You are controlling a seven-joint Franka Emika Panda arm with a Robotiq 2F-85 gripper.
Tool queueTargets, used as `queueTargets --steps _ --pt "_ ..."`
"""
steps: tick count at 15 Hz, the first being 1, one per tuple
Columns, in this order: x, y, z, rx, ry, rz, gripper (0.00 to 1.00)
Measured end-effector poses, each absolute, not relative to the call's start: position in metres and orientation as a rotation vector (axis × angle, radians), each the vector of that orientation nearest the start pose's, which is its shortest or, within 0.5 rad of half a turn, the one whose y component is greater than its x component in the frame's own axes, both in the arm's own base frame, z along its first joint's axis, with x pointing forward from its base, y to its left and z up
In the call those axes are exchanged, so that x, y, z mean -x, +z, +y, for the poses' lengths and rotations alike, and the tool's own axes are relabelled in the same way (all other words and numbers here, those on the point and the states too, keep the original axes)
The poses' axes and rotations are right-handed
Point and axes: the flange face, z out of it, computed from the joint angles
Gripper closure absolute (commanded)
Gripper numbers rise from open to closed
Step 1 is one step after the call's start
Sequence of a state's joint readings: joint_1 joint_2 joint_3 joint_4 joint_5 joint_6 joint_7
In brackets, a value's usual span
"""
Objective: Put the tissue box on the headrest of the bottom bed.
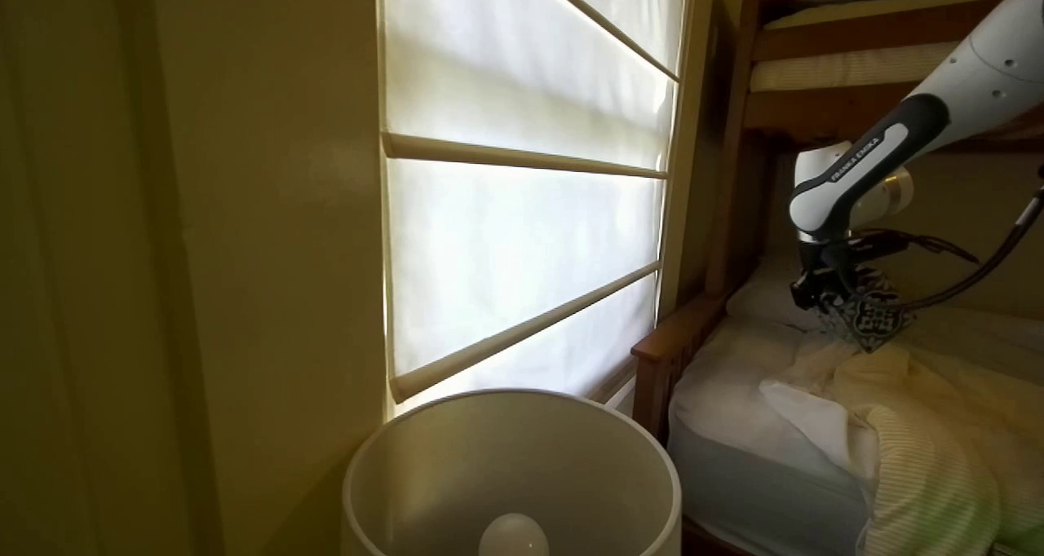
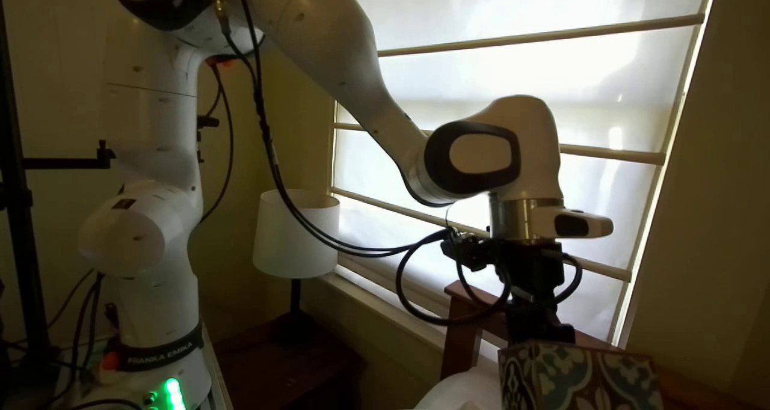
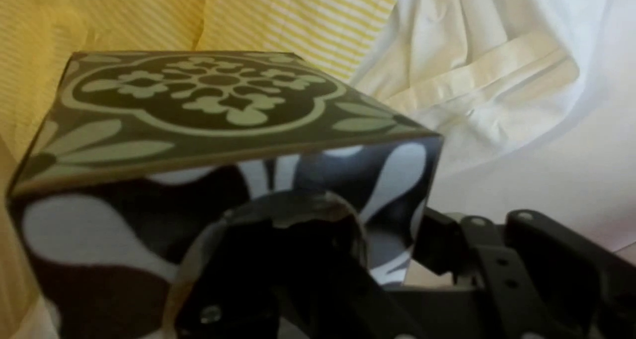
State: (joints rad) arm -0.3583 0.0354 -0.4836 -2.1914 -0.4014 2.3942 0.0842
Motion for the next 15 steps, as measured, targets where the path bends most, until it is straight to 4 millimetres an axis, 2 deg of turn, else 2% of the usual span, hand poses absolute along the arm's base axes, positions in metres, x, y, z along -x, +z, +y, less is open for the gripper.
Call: queueTargets --steps 3,5,10,12,15 --pt "-0.346 0.427 -0.419 3.357 -0.175 0.889 1.0" --pt "-0.336 0.445 -0.42 3.342 -0.253 0.776 1.0" --pt "-0.333 0.45 -0.417 3.341 -0.273 0.73 1.0" --pt "-0.335 0.45 -0.416 3.273 -0.31 0.741 1.0" --pt "-0.335 0.466 -0.42 3.121 -0.379 0.637 1.0"
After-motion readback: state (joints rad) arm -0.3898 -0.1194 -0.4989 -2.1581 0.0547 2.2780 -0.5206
